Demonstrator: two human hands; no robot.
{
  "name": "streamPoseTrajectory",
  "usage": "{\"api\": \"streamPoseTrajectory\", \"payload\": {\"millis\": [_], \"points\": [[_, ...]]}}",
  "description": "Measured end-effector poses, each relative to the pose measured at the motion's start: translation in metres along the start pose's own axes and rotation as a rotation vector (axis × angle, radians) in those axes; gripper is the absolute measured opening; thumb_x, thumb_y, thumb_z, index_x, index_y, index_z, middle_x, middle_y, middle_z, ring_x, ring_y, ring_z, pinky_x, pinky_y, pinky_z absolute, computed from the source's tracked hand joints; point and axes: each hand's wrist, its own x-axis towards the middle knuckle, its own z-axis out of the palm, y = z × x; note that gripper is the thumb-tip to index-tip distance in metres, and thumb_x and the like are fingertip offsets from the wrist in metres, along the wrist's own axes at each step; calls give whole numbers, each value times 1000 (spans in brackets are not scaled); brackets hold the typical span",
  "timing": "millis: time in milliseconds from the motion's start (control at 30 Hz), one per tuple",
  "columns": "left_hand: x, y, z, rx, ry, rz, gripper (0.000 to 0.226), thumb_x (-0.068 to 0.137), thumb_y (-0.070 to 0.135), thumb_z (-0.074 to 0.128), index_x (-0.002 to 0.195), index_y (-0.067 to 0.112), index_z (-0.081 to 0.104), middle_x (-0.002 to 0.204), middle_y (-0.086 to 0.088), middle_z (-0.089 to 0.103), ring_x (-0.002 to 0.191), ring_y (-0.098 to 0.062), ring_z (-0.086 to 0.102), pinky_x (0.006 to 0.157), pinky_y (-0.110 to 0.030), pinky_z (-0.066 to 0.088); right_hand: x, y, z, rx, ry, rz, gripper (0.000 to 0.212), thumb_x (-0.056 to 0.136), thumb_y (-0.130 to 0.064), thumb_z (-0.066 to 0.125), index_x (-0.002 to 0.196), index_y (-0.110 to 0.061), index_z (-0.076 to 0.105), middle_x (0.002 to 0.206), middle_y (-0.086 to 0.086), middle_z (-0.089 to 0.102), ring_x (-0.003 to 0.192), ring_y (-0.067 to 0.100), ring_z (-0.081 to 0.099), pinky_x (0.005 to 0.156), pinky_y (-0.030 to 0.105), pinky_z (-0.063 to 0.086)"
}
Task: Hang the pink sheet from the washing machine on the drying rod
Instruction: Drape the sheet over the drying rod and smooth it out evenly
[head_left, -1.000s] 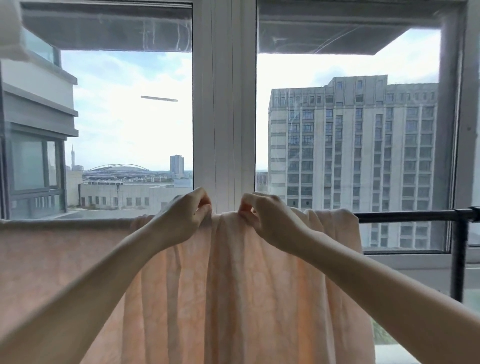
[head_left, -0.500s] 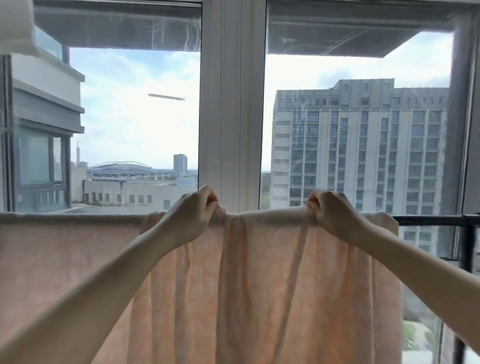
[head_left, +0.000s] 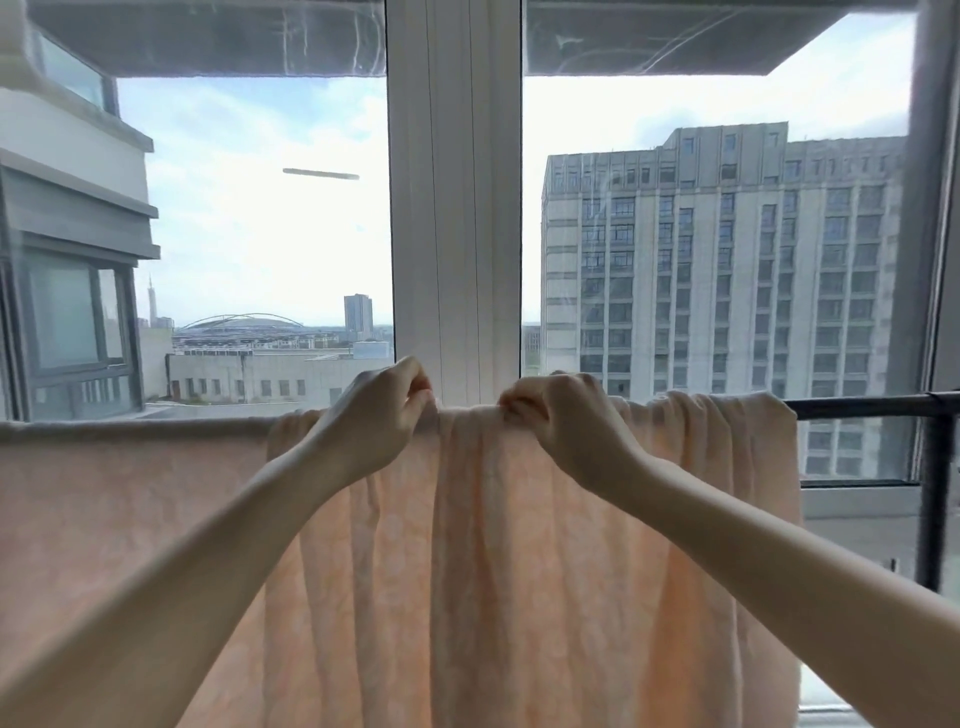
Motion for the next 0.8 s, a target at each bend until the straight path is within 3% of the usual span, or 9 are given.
{"api": "streamPoseTrajectory", "payload": {"millis": [133,233,400,467,533,600,733,800], "points": [[-3,0,-2,10,18,2,8,98,15,51,96,12,58,84,3,62,68,4,50,59,-2,38,-1,17,-6,-77,-14,67,15,96,-13,54,97,-12,69,82,1,70,71,12,66,67,21,53],[-2,0,-5,-24,9,-7,7,97,12,53,94,11,59,81,3,61,70,3,51,60,-1,37,-15,41,-23,-137,47,226,14,99,-18,47,96,-13,60,82,0,64,70,14,61,61,23,44],[1,7,-6,-64,-27,4,6,96,13,55,91,17,57,85,3,62,72,0,53,61,-2,38,-27,78,-52,-268,69,452,13,96,-11,47,94,-14,60,89,4,66,85,26,64,72,36,46],[1,12,-5,-90,-57,6,6,96,16,57,90,18,57,81,8,60,67,-2,55,56,-5,39,-26,72,-55,-254,62,407,14,92,-6,53,100,-13,62,99,5,68,95,23,63,79,35,49],[0,15,-5,-117,-80,13,6,93,22,62,89,19,59,79,13,59,60,2,55,53,-5,38,-25,53,-50,-211,51,250,23,89,-1,57,108,-12,64,110,3,68,105,17,58,87,25,43],[-2,17,-7,-137,-93,25,11,89,29,68,91,21,62,82,18,61,59,8,56,55,-2,38,-22,31,-39,-168,14,113,21,92,-7,57,111,-13,65,113,-1,66,109,11,52,88,21,39],[-6,16,-12,-154,-87,8,10,88,20,69,85,16,61,46,31,51,46,14,49,53,-1,37,-13,11,-16,-76,-74,19,17,93,-22,60,106,-14,67,99,-3,70,90,8,60,84,25,52],[-7,12,-13,-152,-57,-4,8,89,18,67,85,17,60,45,28,50,47,13,50,52,-3,38,-11,9,-10,-18,-48,12,14,91,-20,64,103,-14,70,92,-4,71,79,2,63,78,18,54]]}}
